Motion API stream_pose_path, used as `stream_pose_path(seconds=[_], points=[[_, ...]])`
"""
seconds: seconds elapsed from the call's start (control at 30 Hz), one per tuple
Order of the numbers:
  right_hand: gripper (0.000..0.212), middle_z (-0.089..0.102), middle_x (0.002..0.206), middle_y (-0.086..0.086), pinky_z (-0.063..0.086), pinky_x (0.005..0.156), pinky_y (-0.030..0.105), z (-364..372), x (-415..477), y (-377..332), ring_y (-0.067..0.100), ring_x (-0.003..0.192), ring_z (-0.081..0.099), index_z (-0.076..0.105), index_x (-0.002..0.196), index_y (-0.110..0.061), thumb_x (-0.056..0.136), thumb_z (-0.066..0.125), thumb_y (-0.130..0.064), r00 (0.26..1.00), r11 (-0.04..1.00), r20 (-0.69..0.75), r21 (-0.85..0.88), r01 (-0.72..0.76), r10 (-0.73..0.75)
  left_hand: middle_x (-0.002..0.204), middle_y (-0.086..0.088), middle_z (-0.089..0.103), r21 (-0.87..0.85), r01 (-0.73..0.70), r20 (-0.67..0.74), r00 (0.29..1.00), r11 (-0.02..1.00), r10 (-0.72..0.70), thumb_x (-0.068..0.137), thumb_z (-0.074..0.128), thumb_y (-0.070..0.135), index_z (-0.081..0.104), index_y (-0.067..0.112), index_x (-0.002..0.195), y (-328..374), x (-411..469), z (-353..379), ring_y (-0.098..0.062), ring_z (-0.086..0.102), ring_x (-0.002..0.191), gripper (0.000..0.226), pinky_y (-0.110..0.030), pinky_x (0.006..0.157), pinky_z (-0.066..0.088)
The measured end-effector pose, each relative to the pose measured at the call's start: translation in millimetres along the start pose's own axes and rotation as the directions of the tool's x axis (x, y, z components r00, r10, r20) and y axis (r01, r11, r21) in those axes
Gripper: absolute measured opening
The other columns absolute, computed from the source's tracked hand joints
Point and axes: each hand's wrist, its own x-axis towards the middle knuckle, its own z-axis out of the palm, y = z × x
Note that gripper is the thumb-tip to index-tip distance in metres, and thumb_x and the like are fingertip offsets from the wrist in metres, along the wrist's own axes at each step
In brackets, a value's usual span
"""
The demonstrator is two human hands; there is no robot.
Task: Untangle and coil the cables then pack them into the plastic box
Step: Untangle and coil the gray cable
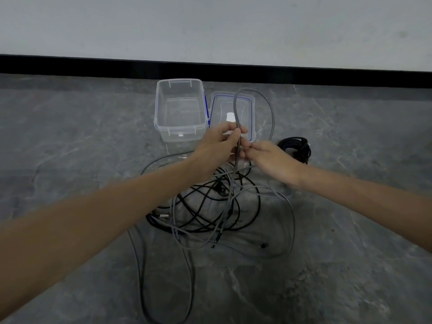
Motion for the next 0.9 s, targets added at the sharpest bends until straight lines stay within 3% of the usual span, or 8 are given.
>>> stream_pose_path(seconds=[0.1, 0.3, 0.37, 0.47, 0.57, 0.77, 0.83, 0.9], points=[[0.017, 0.070, 0.110, 0.015, 0.048, 0.097, 0.032, -2.4, -9.9, -3.3, 0.020, 0.106, 0.066, 0.065, 0.103, -0.008, 0.097, 0.048, -0.011, 0.967, 0.925, 0.235, 0.337, -0.177, 0.100, 0.079, 0.001, 0.064, -0.082, 0.012, -0.031, 0.999, 0.997, -0.015, 0.104, 0.041, 0.013, 0.059, 0.012, 0.106, 1.8, 4.1, -0.6, -0.010, 0.061, 0.066, 0.019, -0.028, 0.068, 0.054], [0.016, 0.070, 0.107, 0.010, 0.052, 0.090, 0.027, 17.3, -18.9, 18.8, 0.014, 0.095, 0.068, 0.063, 0.111, -0.013, 0.096, 0.059, -0.017, 0.917, 0.980, 0.381, 0.103, -0.173, 0.121, 0.080, 0.008, 0.069, -0.200, 0.010, 0.070, 0.998, 0.980, 0.004, 0.105, 0.037, 0.013, 0.057, 0.017, 0.101, 2.0, 1.9, 4.0, -0.006, 0.066, 0.075, 0.021, -0.023, 0.075, 0.053], [0.016, 0.070, 0.106, 0.011, 0.055, 0.086, 0.023, 25.2, -14.5, 22.5, 0.021, 0.092, 0.070, 0.062, 0.109, -0.009, 0.098, 0.054, -0.017, 0.943, 0.988, 0.308, 0.054, -0.146, 0.122, 0.083, 0.008, 0.069, -0.174, -0.005, 0.137, 0.990, 0.985, 0.029, 0.106, 0.033, 0.011, 0.055, 0.017, 0.100, 4.3, -0.9, 8.9, -0.005, 0.065, 0.078, 0.023, -0.020, 0.074, 0.052], [0.016, 0.070, 0.090, 0.006, 0.052, 0.078, 0.024, 25.7, -4.4, 28.4, 0.015, 0.080, 0.066, 0.068, 0.096, -0.008, 0.097, 0.054, -0.017, 0.993, 0.932, 0.110, -0.356, 0.075, -0.038, 0.091, 0.004, 0.069, -0.032, -0.061, 0.196, 0.978, 0.998, 0.066, 0.105, 0.034, 0.008, 0.056, 0.019, 0.101, 3.1, -5.9, 12.5, -0.007, 0.063, 0.087, 0.025, -0.020, 0.079, 0.051], [0.016, 0.059, 0.073, -0.004, 0.041, 0.068, 0.024, 23.9, -1.0, 42.9, 0.013, 0.076, 0.056, 0.063, 0.083, -0.012, 0.096, 0.055, -0.017, 0.998, 0.875, 0.027, -0.481, 0.062, -0.056, 0.106, 0.000, 0.069, 0.082, -0.050, 0.180, 0.983, 0.995, 0.035, 0.103, 0.042, 0.009, 0.061, 0.022, 0.113, -5.8, -9.8, 13.1, -0.007, 0.060, 0.098, 0.025, -0.025, 0.089, 0.050], [0.017, 0.055, 0.062, -0.002, 0.035, 0.048, 0.007, 19.6, 0.9, 42.4, 0.008, 0.061, 0.049, 0.061, 0.077, -0.010, 0.094, 0.057, -0.011, 0.998, 0.907, -0.065, -0.419, -0.030, 0.003, 0.133, -0.013, 0.057, 0.284, 0.072, 0.130, 0.985, 0.956, -0.113, 0.094, 0.051, -0.003, 0.049, 0.009, 0.136, -44.1, -16.0, 11.5, -0.018, 0.058, 0.114, 0.043, -0.016, 0.094, 0.046], [0.017, 0.062, 0.074, 0.006, 0.038, 0.052, 0.002, 19.1, 3.6, 41.0, 0.007, 0.063, 0.054, 0.065, 0.082, -0.005, 0.096, 0.055, -0.009, 0.996, 0.939, -0.074, -0.337, -0.073, 0.050, 0.131, -0.020, 0.058, 0.451, 0.087, 0.136, 0.977, 0.888, -0.165, 0.093, 0.054, -0.004, 0.053, 0.000, 0.130, -59.4, -21.2, 9.3, -0.028, 0.057, 0.114, 0.038, -0.014, 0.082, 0.045], [0.018, 0.068, 0.083, 0.015, 0.054, 0.066, 0.015, 20.6, 4.6, 39.7, 0.009, 0.060, 0.062, 0.061, 0.081, -0.005, 0.097, 0.053, -0.006, 0.993, 0.985, -0.053, -0.125, -0.116, 0.110, 0.121, -0.025, 0.061, 0.568, 0.081, 0.219, 0.944, 0.819, -0.246, 0.092, 0.055, -0.003, 0.059, -0.007, 0.119, -76.4, -26.3, 7.6, -0.037, 0.057, 0.111, 0.028, -0.024, 0.083, 0.043]])
